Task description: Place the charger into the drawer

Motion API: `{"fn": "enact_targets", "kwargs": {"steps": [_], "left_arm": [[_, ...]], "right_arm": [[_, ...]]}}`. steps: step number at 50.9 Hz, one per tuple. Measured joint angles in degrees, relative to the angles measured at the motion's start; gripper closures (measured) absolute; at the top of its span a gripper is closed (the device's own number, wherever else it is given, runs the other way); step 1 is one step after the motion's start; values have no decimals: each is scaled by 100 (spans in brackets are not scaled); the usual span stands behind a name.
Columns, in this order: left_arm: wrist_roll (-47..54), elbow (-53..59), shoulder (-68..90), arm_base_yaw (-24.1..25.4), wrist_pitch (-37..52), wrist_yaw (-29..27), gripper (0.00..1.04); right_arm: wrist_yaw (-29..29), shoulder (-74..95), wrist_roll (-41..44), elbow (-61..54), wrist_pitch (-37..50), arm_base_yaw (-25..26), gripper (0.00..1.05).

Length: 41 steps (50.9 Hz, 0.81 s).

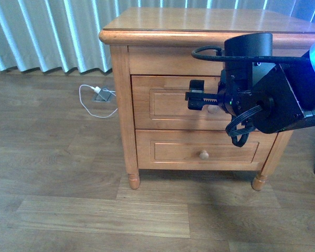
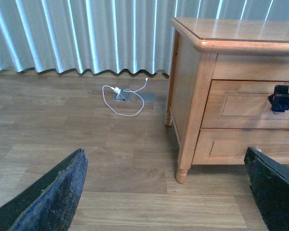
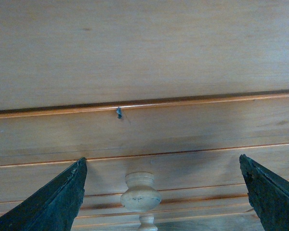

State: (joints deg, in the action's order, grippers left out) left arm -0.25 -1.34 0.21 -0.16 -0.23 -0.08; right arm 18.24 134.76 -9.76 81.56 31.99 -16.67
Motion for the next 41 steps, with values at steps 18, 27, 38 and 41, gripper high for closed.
{"fn": "enact_targets", "kwargs": {"steps": [18, 27, 38, 41], "left_arm": [[0, 0, -2, 0, 0, 2, 6], [-2, 0, -2, 0, 0, 2, 6], [-2, 0, -2, 0, 0, 2, 6], [0, 0, -2, 0, 0, 2, 6]], "right_arm": [[-372, -1316, -94, -1720, 363, 210, 9], [-787, -2811, -138, -3008, -37, 269, 9], [-1226, -4846, -286, -4253, -765, 514, 9], [-1351, -5399, -341, -4538, -994, 577, 9]]}}
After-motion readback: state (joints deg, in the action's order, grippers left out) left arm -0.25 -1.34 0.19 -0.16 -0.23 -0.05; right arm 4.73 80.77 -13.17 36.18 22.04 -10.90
